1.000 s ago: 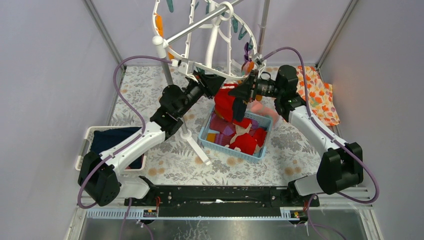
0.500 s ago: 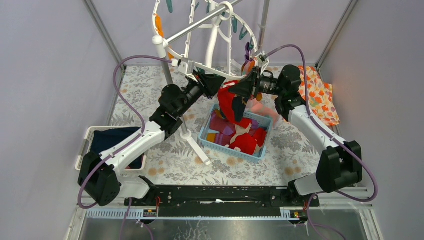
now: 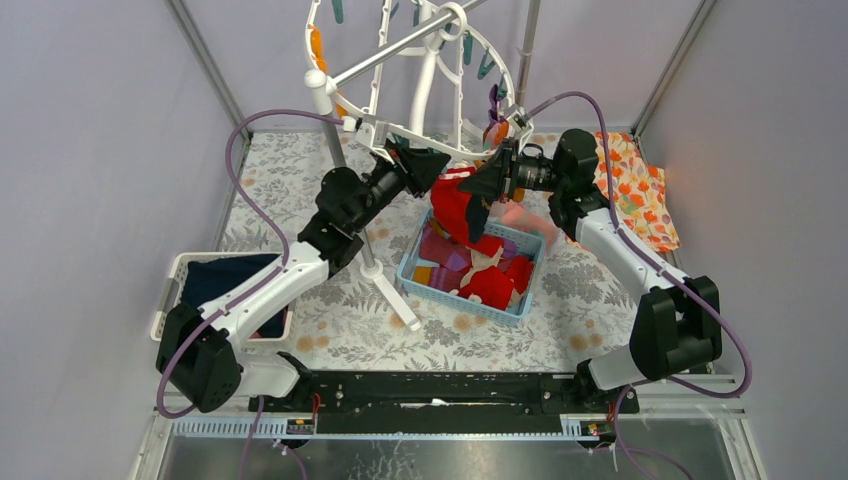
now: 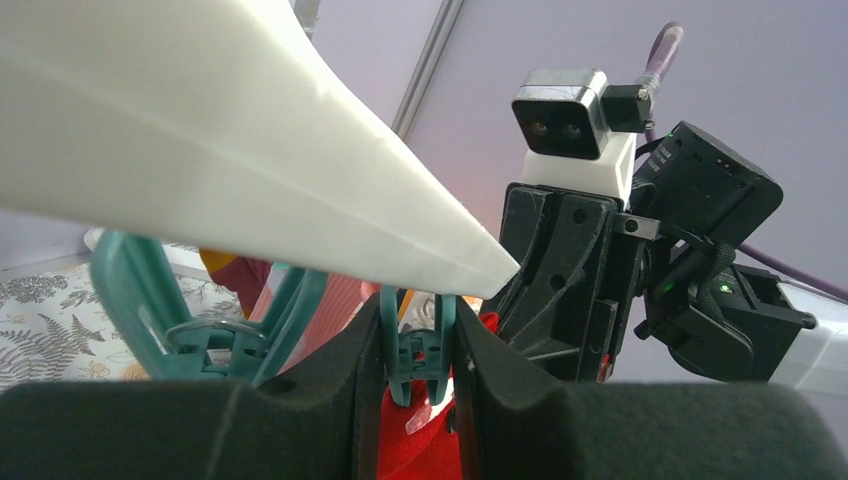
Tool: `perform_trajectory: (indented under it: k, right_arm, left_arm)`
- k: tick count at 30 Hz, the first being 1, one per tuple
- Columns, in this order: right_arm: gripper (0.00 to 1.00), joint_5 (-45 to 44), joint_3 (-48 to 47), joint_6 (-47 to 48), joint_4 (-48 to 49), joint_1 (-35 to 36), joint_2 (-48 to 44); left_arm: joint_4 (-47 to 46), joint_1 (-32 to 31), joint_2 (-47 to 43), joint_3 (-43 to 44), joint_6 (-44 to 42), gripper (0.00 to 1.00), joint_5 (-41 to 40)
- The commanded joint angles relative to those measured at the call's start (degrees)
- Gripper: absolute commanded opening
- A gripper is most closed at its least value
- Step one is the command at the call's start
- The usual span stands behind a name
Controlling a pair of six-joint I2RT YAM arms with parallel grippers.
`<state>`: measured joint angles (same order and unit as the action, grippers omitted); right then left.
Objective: Clip the socks to the hanger
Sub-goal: Clamp the sock onto the hanger.
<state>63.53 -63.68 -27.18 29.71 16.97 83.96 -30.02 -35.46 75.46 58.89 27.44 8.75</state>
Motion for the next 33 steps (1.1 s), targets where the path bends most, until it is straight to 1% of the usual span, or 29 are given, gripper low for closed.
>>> perform_trajectory:
  k: [1,7,13,18,21,23,26,29,33]
  right_arm:
    - [0.00,-2.24,-2.46,2.04,-0.94,-0.41,0.49]
    - [0.00,-1.23,-3.31,3.03,-1.19,-0.36,1.26]
    - [0.00,1.54,-2.80,-0.80,4.74,-0.38,1.53]
    - [0.00,4.02,-1.73,-6.89,13.16,-0.41,1.68]
    - [0.00,4.93,-1.56,-9.20,15.53,-0.37,2.11]
    - [0.00,4.16,-1.67,-9.01,14.84,-0.41,2.25]
    - [0.00,2.15,-2.28,-7.89,11.23,-0.44,2.95]
    - [0.00,0.16,-3.42,-3.66,3.99,-0.37,3.15]
    - [0.00,-1.41,-3.26,-0.43,0.91,-0.37,2.50]
  left_arm:
    - [-0.79,-0.42,-0.54,1.14,2.44,0.21,7.41]
    - [-0.75,-0.33,-0.45,0.94,2.62,0.21,7.64]
    - [-1.15,-0.26,0.23,1.04,2.51,0.21,7.93]
    - [-1.27,-0.20,0.82,1.22,2.44,0.21,8.35]
    - [-1.25,-0.22,0.98,1.30,2.47,0.21,8.50]
    - [-1.27,-0.15,1.10,1.55,2.68,0.21,8.99]
    - [-1.52,-0.19,1.03,1.66,3.33,0.21,9.73]
    - [-1.47,-0.13,0.59,1.66,3.47,0.21,10.05]
    - [-1.31,-0.13,0.13,1.58,3.56,0.21,10.51]
